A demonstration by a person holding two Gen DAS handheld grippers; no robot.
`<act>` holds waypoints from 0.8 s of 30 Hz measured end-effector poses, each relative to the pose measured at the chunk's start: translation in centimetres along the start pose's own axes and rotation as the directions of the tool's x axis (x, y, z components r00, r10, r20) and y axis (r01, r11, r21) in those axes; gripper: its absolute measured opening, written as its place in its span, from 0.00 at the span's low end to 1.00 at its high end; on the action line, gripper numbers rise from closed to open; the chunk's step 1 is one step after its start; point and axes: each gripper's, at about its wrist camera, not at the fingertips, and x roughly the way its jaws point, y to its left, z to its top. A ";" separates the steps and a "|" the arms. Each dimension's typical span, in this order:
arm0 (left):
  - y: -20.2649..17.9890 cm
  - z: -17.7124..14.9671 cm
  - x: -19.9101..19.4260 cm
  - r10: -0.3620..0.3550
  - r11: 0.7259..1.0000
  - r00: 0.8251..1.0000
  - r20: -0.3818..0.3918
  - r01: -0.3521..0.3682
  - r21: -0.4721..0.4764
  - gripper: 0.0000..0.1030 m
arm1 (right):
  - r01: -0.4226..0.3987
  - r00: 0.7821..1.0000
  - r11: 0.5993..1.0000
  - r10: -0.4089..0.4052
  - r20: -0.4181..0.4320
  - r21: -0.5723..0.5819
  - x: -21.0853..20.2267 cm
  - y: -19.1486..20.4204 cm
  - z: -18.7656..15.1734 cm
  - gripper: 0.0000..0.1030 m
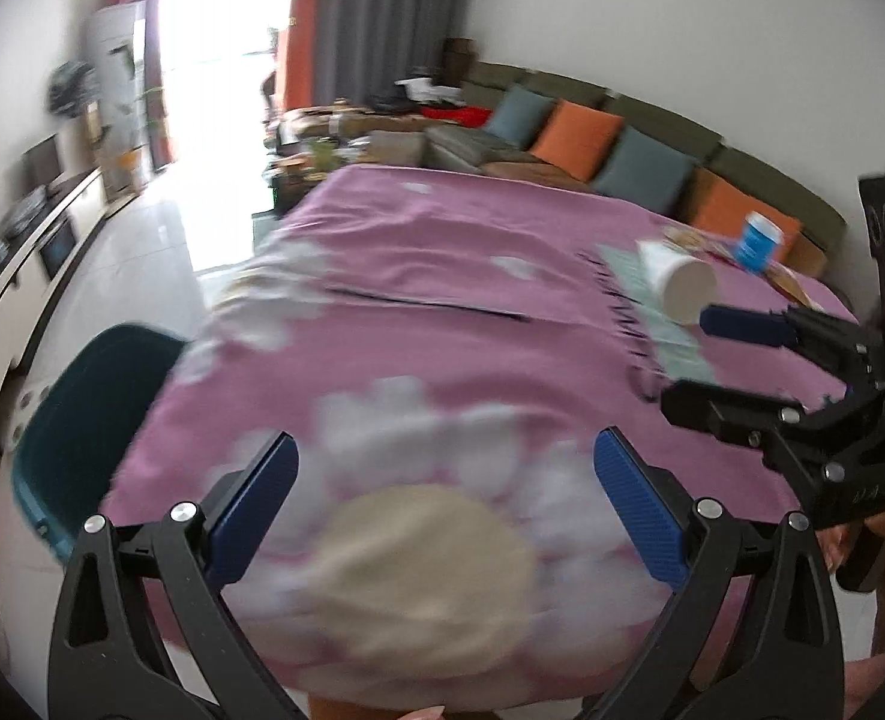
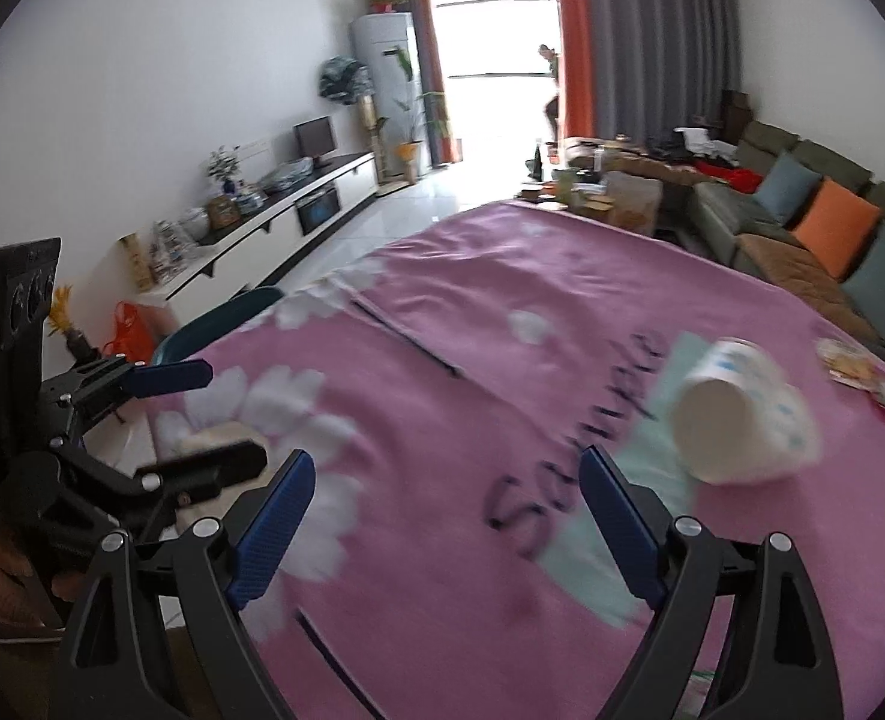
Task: Collect trash
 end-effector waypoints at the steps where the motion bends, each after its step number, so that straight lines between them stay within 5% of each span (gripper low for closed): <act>1: -1.1 0.1 0.3 -0.021 1.000 1.000 0.000 0.021 0.021 0.94 | 0.011 1.000 1.000 -0.011 0.005 0.009 -0.4 -0.5 -0.1 0.84; 10: -6.7 0.9 2.4 -0.071 0.991 0.997 -0.041 0.075 0.111 0.94 | 0.095 0.994 0.989 -0.100 0.046 0.112 -3.9 -5.7 -2.2 0.86; 24: -9.5 1.4 2.1 -0.066 0.985 0.998 -0.008 0.066 0.158 0.94 | 0.121 0.989 0.977 -0.134 0.064 0.177 -5.1 -8.1 -4.0 0.87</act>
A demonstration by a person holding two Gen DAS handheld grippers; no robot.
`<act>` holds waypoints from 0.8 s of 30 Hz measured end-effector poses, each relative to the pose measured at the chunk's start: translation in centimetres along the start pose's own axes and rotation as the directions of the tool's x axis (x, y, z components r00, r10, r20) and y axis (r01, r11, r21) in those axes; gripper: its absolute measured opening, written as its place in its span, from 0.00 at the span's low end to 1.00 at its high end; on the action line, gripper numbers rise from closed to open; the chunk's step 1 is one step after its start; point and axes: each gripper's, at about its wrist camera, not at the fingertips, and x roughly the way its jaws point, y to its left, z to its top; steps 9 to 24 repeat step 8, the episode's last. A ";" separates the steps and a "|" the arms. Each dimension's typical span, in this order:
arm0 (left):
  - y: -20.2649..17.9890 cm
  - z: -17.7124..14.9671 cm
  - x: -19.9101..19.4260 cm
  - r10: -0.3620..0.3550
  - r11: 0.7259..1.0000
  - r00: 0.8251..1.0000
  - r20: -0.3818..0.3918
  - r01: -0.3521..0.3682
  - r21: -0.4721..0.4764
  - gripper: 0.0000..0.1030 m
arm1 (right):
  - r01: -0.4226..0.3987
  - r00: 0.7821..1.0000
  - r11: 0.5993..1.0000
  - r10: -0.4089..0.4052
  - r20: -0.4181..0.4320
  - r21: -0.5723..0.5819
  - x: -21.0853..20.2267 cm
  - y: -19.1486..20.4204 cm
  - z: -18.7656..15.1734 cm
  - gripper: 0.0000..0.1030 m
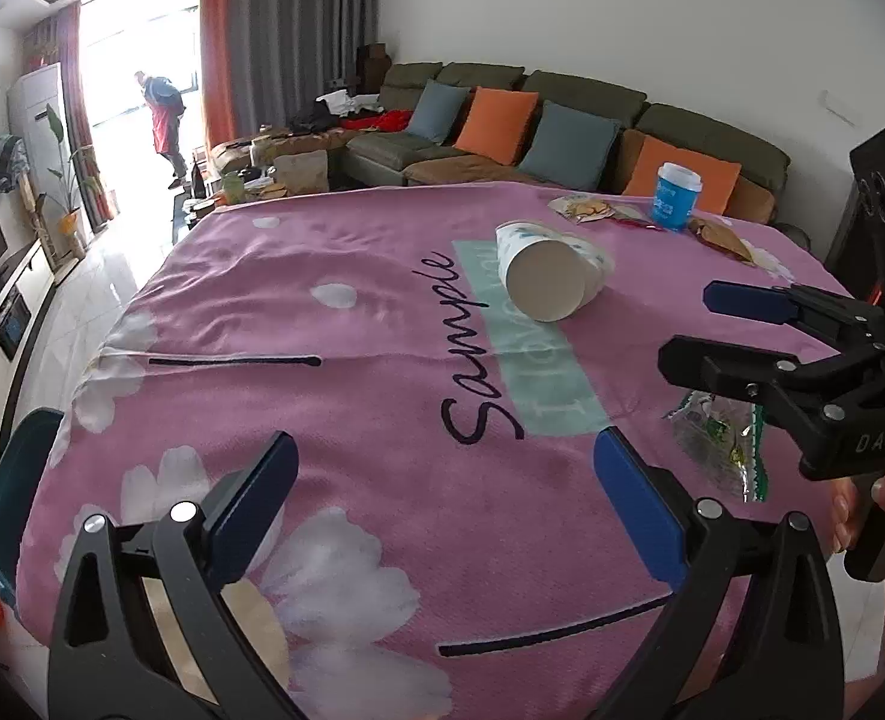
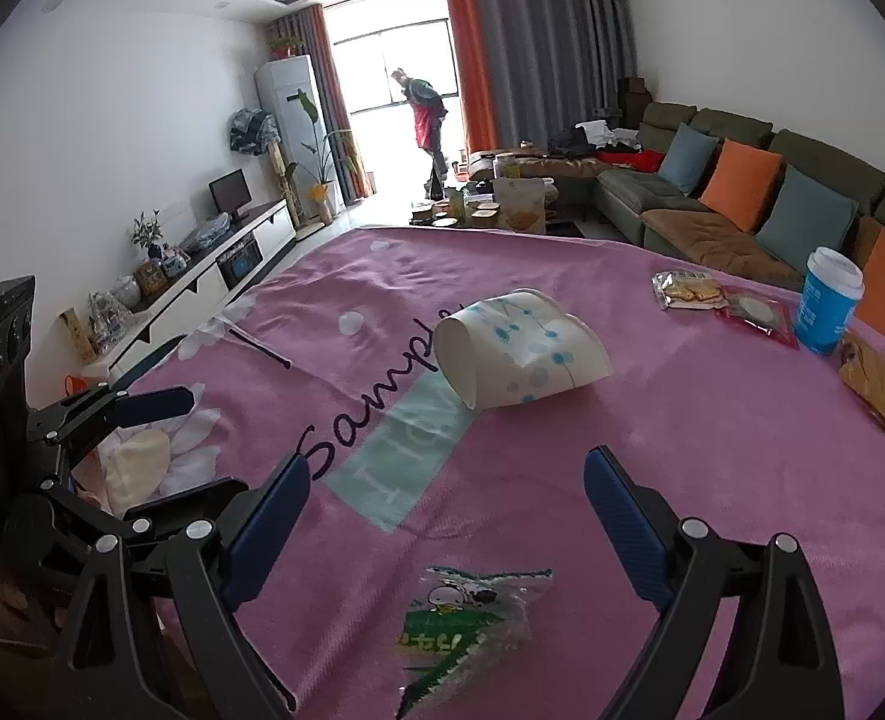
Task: Collect trash
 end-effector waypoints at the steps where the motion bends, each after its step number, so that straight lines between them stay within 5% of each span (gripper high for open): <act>1: 0.0 0.0 0.0 0.001 1.000 1.000 -0.005 -0.001 -0.005 0.94 | 0.004 1.000 1.000 -0.004 0.002 0.006 0.0 -0.1 -0.1 0.87; 24: 0.2 -0.6 0.3 0.006 1.000 1.000 -0.016 -0.006 -0.017 0.94 | 0.020 1.000 0.999 -0.020 0.010 0.038 -0.1 -0.8 -0.7 0.89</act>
